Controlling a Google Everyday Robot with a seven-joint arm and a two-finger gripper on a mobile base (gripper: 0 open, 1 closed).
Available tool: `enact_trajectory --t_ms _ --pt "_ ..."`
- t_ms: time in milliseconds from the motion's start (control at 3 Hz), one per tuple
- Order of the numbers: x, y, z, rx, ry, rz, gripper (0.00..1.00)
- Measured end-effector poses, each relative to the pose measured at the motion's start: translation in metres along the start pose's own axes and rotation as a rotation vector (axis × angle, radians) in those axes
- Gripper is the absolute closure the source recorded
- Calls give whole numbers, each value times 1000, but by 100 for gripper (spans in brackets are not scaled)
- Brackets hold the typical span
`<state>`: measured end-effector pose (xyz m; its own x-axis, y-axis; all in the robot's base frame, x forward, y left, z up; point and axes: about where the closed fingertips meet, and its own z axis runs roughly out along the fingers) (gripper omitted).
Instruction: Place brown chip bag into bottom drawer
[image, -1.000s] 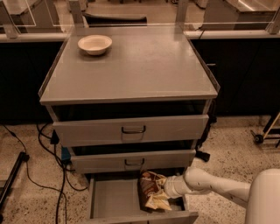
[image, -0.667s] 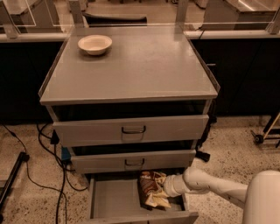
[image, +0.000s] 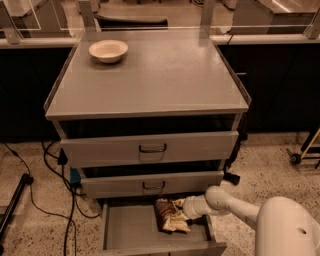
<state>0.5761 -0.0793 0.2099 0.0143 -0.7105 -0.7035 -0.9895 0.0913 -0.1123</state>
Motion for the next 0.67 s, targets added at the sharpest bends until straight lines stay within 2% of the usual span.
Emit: enact_trajectory --t_ms 333,667 --pt "1 -2 -1 4 1 0 97" --pt "1 -2 -1 4 0 0 73"
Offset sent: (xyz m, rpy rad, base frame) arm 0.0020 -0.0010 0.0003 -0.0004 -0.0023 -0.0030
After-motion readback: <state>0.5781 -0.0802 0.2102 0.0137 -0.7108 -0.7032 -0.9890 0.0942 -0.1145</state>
